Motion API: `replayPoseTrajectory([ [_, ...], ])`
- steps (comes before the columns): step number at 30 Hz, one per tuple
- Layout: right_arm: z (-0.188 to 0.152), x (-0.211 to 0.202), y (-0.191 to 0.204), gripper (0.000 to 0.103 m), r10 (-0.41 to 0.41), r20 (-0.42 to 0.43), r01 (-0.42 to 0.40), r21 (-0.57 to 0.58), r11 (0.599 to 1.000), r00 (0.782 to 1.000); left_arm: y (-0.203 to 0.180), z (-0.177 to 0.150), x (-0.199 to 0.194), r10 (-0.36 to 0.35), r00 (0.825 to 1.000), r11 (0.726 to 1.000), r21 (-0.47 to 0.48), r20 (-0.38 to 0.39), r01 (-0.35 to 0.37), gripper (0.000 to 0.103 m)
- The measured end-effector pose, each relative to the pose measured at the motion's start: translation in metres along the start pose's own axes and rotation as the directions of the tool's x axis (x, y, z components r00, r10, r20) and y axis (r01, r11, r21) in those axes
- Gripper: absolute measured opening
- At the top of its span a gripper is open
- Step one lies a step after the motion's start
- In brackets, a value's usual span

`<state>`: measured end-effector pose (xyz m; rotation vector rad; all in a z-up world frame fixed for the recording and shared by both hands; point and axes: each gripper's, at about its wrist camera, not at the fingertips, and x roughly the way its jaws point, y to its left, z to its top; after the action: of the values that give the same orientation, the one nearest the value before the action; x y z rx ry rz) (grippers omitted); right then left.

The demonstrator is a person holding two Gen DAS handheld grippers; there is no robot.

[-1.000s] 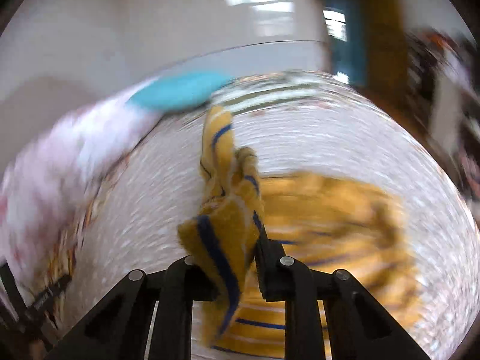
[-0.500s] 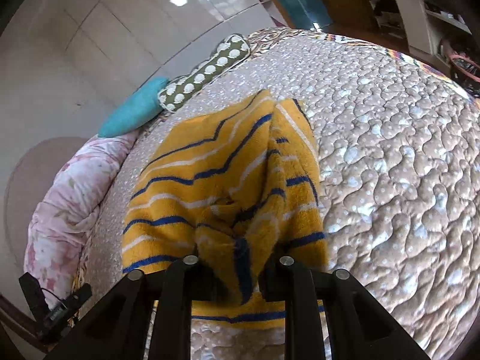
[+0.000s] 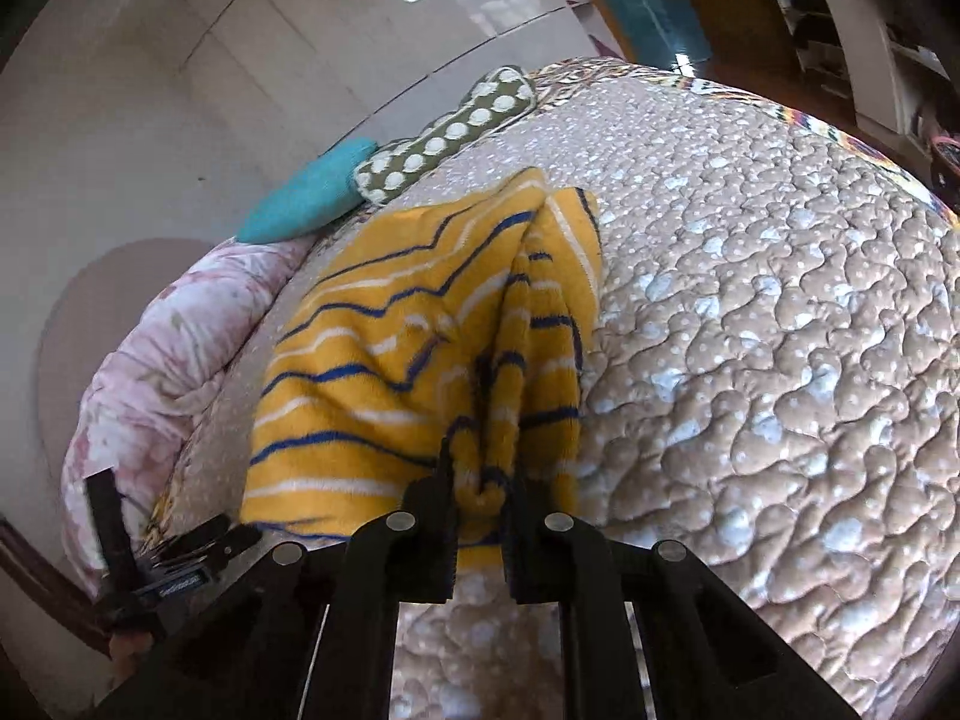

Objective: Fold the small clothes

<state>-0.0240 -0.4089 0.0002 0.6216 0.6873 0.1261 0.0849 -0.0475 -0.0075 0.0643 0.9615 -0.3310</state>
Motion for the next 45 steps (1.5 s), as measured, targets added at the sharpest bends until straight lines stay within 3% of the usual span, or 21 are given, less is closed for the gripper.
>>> replayPoseTrajectory([
  [2, 0.009, -0.021, -0.004, 0.017, 0.033, 0.078, -0.037, 0.044, 0.998, 0.996, 0.002, 0.001, 0.001, -0.004, 1.000, 1.000, 0.002, -0.002, 0.004, 0.098],
  [5, 0.031, -0.031, -0.002, 0.036, 0.001, 0.155, -0.009, 0.053, 0.999, 0.988, -0.001, 0.000, 0.002, 0.003, 1.000, 1.000, 0.013, -0.003, -0.003, 0.099],
  [8, 0.061, -0.006, 0.007, 0.050, -0.046, 0.121, 0.044, 0.018, 0.999, 0.992, -0.002, 0.000, 0.001, 0.000, 1.000, 1.000, 0.012, 0.004, -0.001, 0.100],
  [11, 0.085, 0.039, 0.010, 0.053, -0.083, 0.027, 0.083, 0.022, 0.996, 0.996, 0.001, -0.001, 0.002, -0.024, 1.000, 1.000, 0.003, 0.008, 0.024, 0.102],
  [13, 0.094, 0.070, 0.007, 0.046, -0.031, -0.081, 0.034, 0.038, 0.999, 0.996, 0.002, -0.001, 0.002, -0.034, 0.999, 0.999, -0.002, 0.009, 0.034, 0.102],
  [14, 0.094, 0.077, 0.007, 0.009, -0.016, -0.115, 0.021, 0.043, 0.999, 0.993, 0.002, -0.001, 0.001, -0.034, 0.999, 0.999, -0.002, 0.010, 0.034, 0.102],
  [18, 0.091, 0.052, 0.005, 0.009, 0.001, -0.030, 0.000, 0.031, 1.000, 1.000, 0.002, -0.001, 0.002, -0.035, 0.999, 0.999, -0.002, 0.011, 0.035, 0.102],
  [20, 0.085, 0.040, -0.008, 0.009, -0.073, -0.012, 0.074, 0.049, 0.996, 0.997, 0.002, -0.001, 0.002, -0.034, 0.999, 0.999, -0.002, 0.010, 0.034, 0.102],
  [22, 0.076, 0.041, -0.028, 0.009, -0.129, -0.033, 0.132, 0.086, 0.988, 0.991, 0.002, -0.001, 0.002, -0.033, 0.999, 0.999, -0.001, 0.010, 0.033, 0.102],
  [26, 0.067, 0.050, -0.042, 0.010, -0.112, -0.069, 0.119, 0.112, 0.986, 0.991, 0.002, -0.001, 0.001, -0.026, 1.000, 1.000, 0.004, 0.009, 0.026, 0.102],
  [31, 0.070, 0.039, -0.042, 0.025, -0.099, -0.047, 0.104, 0.111, 0.988, 0.994, 0.001, 0.001, -0.002, -0.020, 1.000, 1.000, 0.006, 0.003, 0.020, 0.102],
  [33, 0.070, 0.022, -0.051, 0.050, -0.072, -0.009, 0.072, 0.156, 0.985, 0.997, 0.003, 0.005, -0.008, -0.057, 0.998, 0.998, -0.007, -0.016, 0.057, 0.102],
  [36, 0.069, 0.004, -0.064, 0.067, -0.034, 0.031, 0.027, 0.201, 0.979, 0.999, 0.008, 0.018, -0.030, -0.181, 0.983, 0.981, -0.060, 0.031, 0.182, 0.102],
  [39, 0.071, 0.007, -0.071, 0.069, -0.012, 0.013, 0.008, 0.220, 0.975, 1.000, 0.002, 0.048, -0.035, -0.267, 0.962, 0.959, -0.081, 0.066, 0.272, 0.102],
  [43, 0.078, 0.034, -0.068, 0.070, 0.019, -0.037, -0.009, 0.239, 0.971, 0.999, -0.022, 0.088, 0.004, -0.407, 0.913, 0.908, -0.119, -0.016, 0.403, 0.102],
  [45, 0.082, 0.045, -0.058, 0.073, 0.026, -0.048, -0.014, 0.224, 0.975, 0.999, -0.041, 0.103, 0.027, -0.427, 0.903, 0.901, -0.105, -0.045, 0.421, 0.102],
])
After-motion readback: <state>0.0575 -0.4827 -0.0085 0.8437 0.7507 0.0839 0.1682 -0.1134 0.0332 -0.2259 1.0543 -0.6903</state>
